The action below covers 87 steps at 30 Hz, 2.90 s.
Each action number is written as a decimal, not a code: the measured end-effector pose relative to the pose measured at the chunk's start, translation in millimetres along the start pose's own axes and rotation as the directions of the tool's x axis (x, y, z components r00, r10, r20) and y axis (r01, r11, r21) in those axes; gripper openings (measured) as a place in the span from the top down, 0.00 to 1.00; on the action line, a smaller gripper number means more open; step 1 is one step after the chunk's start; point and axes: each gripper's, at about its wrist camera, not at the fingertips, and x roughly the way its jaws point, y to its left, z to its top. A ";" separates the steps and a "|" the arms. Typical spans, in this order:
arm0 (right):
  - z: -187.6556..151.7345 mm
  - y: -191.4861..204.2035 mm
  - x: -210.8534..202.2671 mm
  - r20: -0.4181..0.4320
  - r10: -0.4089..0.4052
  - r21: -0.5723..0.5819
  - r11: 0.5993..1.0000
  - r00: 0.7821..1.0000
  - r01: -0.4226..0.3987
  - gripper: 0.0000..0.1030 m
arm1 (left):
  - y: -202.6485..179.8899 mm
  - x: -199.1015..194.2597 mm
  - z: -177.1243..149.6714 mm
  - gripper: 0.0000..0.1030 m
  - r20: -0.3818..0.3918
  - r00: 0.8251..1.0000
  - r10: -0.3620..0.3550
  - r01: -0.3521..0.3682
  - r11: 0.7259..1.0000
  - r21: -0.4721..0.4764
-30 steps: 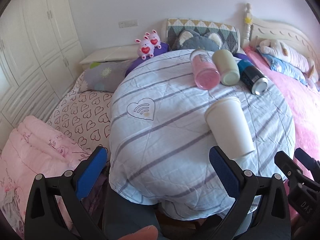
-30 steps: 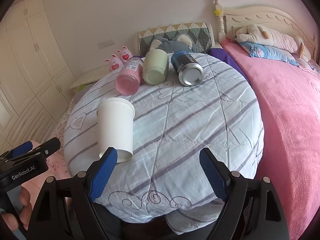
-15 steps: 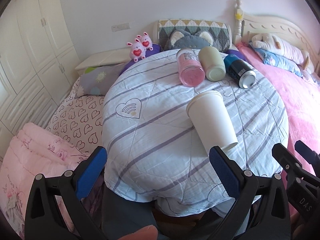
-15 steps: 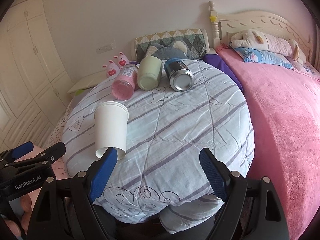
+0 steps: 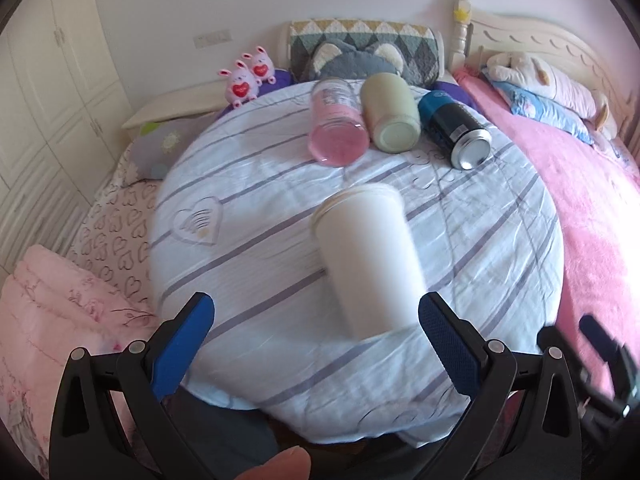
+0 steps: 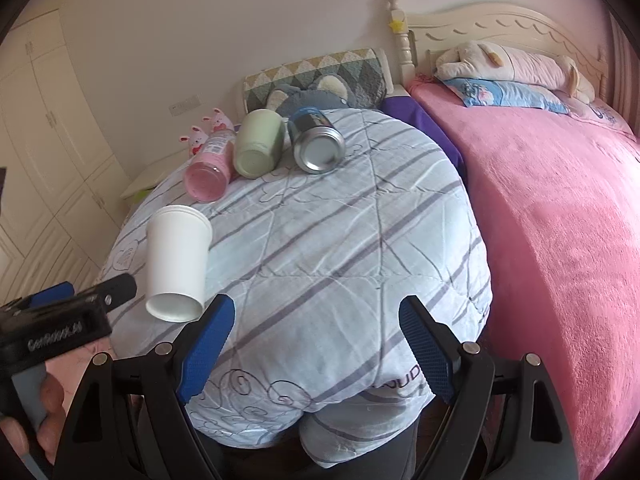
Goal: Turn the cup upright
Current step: 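Carry the white paper cup with the right gripper toward the left gripper, then grasp the cup with the left gripper and rotate it rim up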
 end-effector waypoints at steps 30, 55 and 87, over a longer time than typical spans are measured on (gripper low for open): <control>17.7 -22.7 39.4 -0.054 -0.030 0.059 0.998 0.998 0.034 0.17 | 0.6 80.4 43.1 0.26 -0.138 0.976 -0.168 0.154 0.983 -0.102; 12.5 -6.8 18.2 -0.026 -0.038 0.027 0.999 0.999 0.039 0.17 | -18.0 7.6 36.5 0.31 0.227 0.963 -0.142 0.114 0.984 0.134; 11.4 8.3 9.3 -0.019 -0.045 -0.009 0.999 0.999 0.045 0.17 | -11.1 35.9 -5.3 0.09 0.282 0.954 -0.103 0.079 0.992 0.096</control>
